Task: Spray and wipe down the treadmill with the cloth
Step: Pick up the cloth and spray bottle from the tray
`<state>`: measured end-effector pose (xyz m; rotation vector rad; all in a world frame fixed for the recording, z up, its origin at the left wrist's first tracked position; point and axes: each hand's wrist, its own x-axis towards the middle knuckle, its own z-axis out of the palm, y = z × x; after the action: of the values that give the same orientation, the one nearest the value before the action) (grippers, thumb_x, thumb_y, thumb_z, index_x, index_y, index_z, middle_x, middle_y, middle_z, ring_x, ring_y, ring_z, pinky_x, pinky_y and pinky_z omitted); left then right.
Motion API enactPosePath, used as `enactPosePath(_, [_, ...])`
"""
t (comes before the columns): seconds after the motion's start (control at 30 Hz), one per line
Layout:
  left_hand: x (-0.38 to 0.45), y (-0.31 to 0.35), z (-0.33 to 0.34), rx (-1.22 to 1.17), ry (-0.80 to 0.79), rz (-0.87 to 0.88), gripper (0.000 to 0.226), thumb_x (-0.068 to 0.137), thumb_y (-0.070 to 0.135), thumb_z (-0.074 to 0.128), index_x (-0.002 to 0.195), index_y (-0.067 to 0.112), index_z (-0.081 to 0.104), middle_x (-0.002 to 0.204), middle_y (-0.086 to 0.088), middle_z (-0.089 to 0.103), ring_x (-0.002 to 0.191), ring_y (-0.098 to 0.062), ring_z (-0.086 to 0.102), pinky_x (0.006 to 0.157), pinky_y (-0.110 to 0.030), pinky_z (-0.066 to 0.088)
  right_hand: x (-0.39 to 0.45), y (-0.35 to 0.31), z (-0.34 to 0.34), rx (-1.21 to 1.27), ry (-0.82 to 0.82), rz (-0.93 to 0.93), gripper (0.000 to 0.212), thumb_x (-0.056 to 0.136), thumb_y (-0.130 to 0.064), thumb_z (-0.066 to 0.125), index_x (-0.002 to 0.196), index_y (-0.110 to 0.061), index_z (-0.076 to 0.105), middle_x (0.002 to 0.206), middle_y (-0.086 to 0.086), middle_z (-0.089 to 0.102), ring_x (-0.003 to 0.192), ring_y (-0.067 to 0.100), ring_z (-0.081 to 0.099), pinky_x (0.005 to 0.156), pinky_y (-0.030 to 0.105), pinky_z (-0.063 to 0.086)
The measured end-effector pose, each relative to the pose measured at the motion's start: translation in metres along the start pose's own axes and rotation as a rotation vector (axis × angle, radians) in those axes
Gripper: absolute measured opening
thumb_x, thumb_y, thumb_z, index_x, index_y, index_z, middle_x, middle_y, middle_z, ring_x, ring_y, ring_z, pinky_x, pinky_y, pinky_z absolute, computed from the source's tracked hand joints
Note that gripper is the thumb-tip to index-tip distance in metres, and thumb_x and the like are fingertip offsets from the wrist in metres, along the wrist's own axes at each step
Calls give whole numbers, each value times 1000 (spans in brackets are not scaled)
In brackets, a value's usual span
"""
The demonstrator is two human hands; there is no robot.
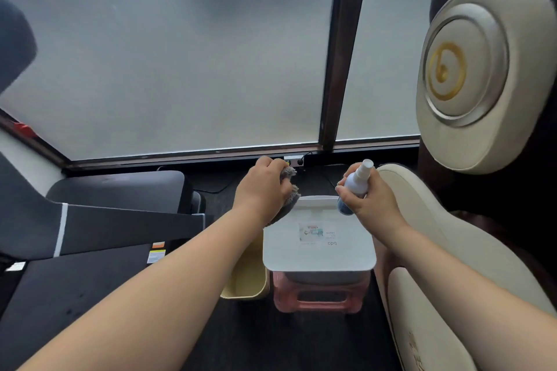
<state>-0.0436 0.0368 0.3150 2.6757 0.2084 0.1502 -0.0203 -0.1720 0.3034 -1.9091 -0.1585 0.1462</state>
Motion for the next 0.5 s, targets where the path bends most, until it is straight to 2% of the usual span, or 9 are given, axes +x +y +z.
enactPosePath(0.13, [-25,9,-25,-15,32,-62,27,93,31,50,116,21,58,117,-2,53,94,-24,56,76,-34,49,-14,-18,-7,15,-24,-55,19,89,-3,68,100,-5,53,80,1,61,60,-7,55,53,7,44])
enactPosePath(0.23, [-49,14,-41,-40,76,-120,25,93,30,50,115,22,59,120,-3,53,95,-23,56,77,-32,47,-27,-26,-11,12,-49,-113,23,87,-5,72,99,-9,53,80,-3,60,66,3,56,59,8,44])
enactPosePath(0.33, [-77,17,-59,-68,124,-179,26,93,30,50,117,23,58,120,-1,52,96,-22,56,78,-32,47,-41,-34,-11,20,-101,-166,28,86,-9,74,100,-15,51,81,1,60,71,13,54,68,17,44])
enactPosePath(0.43, [-106,15,-77,-57,159,-230,26,93,30,49,116,23,57,117,0,52,92,-21,55,75,-33,47,-59,-47,-4,28,-179,-224,31,87,-10,74,101,-22,50,83,3,58,71,14,52,68,17,44])
enactPosePath(0.5, [-128,10,-91,-48,177,-262,24,92,31,49,113,23,58,113,-1,53,89,-21,55,75,-34,48,-71,-57,5,31,-219,-246,33,87,-12,75,107,-21,50,84,3,57,73,16,53,72,25,45])
